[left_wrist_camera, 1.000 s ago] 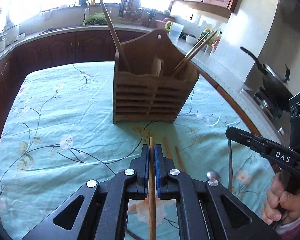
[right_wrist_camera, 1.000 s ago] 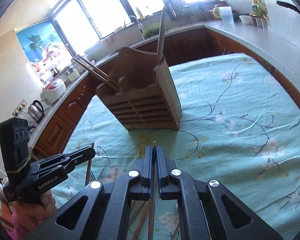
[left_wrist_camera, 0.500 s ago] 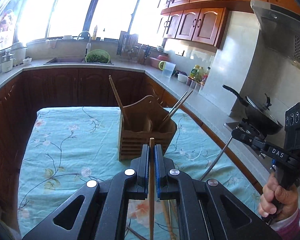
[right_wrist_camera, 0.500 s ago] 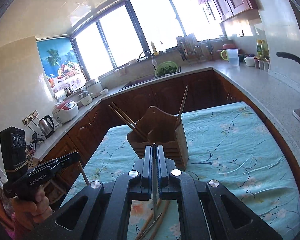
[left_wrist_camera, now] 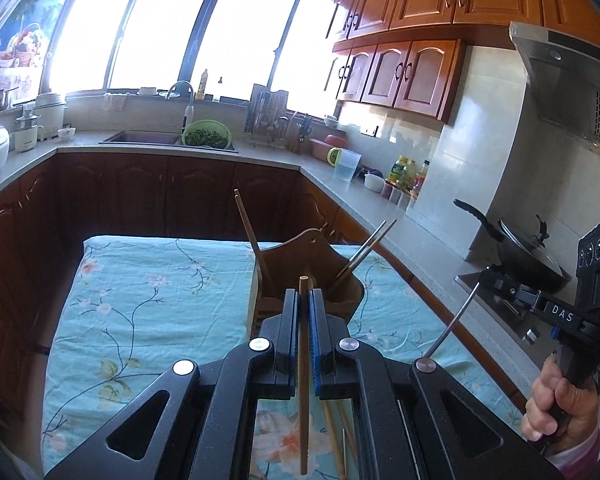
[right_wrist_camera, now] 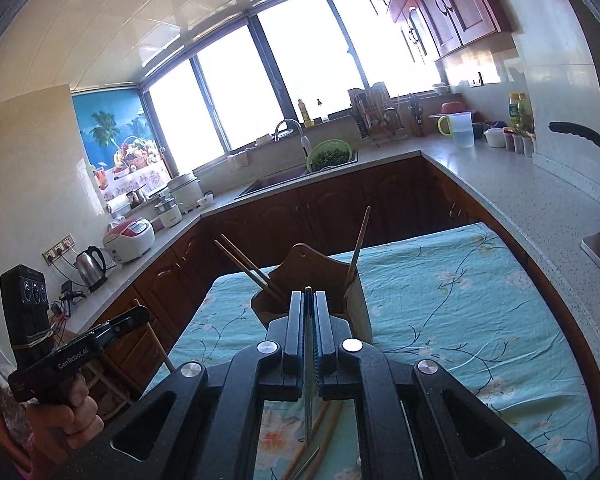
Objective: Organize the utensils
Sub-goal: 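Lift both held chopsticks and insert them into the wooden holder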
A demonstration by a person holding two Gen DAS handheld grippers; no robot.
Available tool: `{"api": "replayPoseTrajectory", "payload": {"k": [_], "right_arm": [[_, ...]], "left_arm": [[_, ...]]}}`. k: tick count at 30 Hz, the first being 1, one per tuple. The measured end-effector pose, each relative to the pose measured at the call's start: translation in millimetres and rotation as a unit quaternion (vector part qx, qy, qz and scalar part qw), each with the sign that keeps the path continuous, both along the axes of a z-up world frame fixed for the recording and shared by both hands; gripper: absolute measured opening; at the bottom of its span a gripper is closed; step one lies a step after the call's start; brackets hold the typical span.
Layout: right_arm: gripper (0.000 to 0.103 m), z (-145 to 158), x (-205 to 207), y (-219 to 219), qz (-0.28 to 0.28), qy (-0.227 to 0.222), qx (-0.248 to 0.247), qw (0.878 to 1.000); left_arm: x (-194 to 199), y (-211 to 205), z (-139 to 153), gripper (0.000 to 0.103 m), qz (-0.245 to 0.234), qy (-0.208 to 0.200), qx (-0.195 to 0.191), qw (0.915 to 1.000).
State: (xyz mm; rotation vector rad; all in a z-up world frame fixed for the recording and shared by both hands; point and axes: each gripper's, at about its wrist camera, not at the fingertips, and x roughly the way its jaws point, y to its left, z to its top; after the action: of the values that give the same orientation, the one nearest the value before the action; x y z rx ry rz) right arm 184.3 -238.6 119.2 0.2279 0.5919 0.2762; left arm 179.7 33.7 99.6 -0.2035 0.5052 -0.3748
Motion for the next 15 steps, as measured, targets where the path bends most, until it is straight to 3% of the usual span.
{"api": "replayPoseTrajectory", "payload": {"k": [9, 15], "right_arm": [[0.004, 24, 30, -3, -0.026, -0.039, -0.001, 0.999], [0.004, 43, 63, -8, -0.049, -0.071, 0.003, 0.996]], "left_arm": [[21, 0, 15, 0.003, 0.031, -0.05, -0.024, 0.998], [43, -4, 34, 0.003, 0.059, -0.107, -0.031, 0.992]]}}
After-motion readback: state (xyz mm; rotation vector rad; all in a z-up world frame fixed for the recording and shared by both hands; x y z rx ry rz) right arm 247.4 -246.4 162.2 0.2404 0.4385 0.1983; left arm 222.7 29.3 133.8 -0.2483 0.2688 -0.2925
